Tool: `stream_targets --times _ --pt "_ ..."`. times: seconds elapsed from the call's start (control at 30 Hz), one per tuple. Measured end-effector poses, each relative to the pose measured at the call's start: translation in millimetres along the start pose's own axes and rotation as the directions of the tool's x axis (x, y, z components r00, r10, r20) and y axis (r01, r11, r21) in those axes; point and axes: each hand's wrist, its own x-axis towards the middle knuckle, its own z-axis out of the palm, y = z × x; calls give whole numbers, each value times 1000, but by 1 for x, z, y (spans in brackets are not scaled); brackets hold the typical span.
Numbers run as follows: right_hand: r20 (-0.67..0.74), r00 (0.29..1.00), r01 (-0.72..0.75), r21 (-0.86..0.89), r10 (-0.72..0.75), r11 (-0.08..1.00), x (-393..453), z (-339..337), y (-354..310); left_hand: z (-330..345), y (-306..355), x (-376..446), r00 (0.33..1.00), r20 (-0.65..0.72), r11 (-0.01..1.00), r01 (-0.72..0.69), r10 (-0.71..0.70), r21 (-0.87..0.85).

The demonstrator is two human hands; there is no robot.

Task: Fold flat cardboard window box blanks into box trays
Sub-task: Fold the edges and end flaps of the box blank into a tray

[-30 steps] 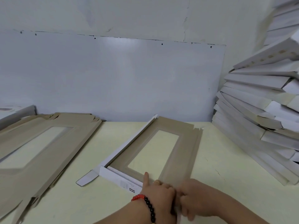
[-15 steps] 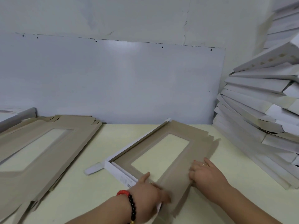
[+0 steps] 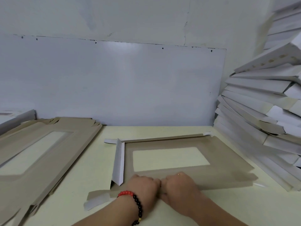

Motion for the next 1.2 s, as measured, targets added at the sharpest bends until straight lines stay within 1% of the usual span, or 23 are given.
stream_targets --times 0.07,0.1,0.17,0.23,0.3,0.37,0.43,0.5,0.57,0.63,0.7,0.73,0.8,0.83,0.87,0.9,0.97,1.0,1.07,1.1,1.17,1.2 --pt "98 995 -24 108 14 994 -6 -3 6 -3 -6 1 1000 30 998 -12 10 69" --pt "130 991 -52 103 38 993 -12 0 14 -2 -10 2 999 32 996 -16 13 86" --pt "206 974 -109 39 99 993 -23 -4 34 0 -16 4 999 25 992 -29 26 126" --pt "298 937 -177 -47 183 983 -36 -9 56 5 -25 7 999 22 982 -35 32 187" --pt "336 903 -243 -114 268 963 -48 -11 73 8 -38 11 1000 -1 974 -10 10 224" --pt "358 883 -275 -133 305 952 -55 -10 82 12 -54 17 998 -38 975 50 -43 215" --pt "378 877 -280 -99 297 955 -59 -11 79 17 -63 22 993 -70 976 106 -94 193" --pt "390 882 -257 -71 264 964 -57 -13 71 23 -61 26 986 -127 981 129 -111 144" --pt "388 891 -241 -36 236 970 -51 -12 62 25 -46 29 981 -185 996 73 -63 48" --pt "353 913 -229 27 205 973 -41 -6 49 27 -21 30 964 -261 999 -51 46 -12" --pt "252 950 -214 90 185 973 -28 2 32 29 9 28 914 -373 983 -180 158 -26" --pt "189 964 -211 106 189 972 -23 6 23 28 22 27 901 -398 977 -210 174 -47" --pt "80 977 -206 143 197 968 -18 12 12 24 32 24 932 -339 971 -190 131 -146" --pt "53 982 -190 187 183 964 -18 12 10 22 29 24 943 -309 970 -183 127 -160" --pt "41 986 -165 253 160 953 -19 11 9 22 23 23 940 -305 970 -201 152 -135" --pt "57 989 -150 323 139 934 -21 7 10 20 14 22 934 -299 968 -234 196 -95" --pt "148 984 -151 404 99 902 -29 -2 14 19 -3 20 928 -243 950 -305 282 -62" --pt "202 977 -142 389 66 910 -32 -5 18 18 -10 19 921 -225 939 -340 320 -57" --pt "330 944 -110 330 -5 938 -41 -7 26 18 -23 18 910 -217 926 -373 352 -62" --pt "372 928 -114 328 -17 938 -45 -10 30 16 -27 16 901 -216 915 -397 376 -64" --pt "407 913 -137 307 0 942 -53 -12 35 14 -35 16 852 -280 890 -457 442 14" --pt "410 912 -126 280 0 952 -54 -14 35 14 -36 15 846 -295 889 -456 443 28"
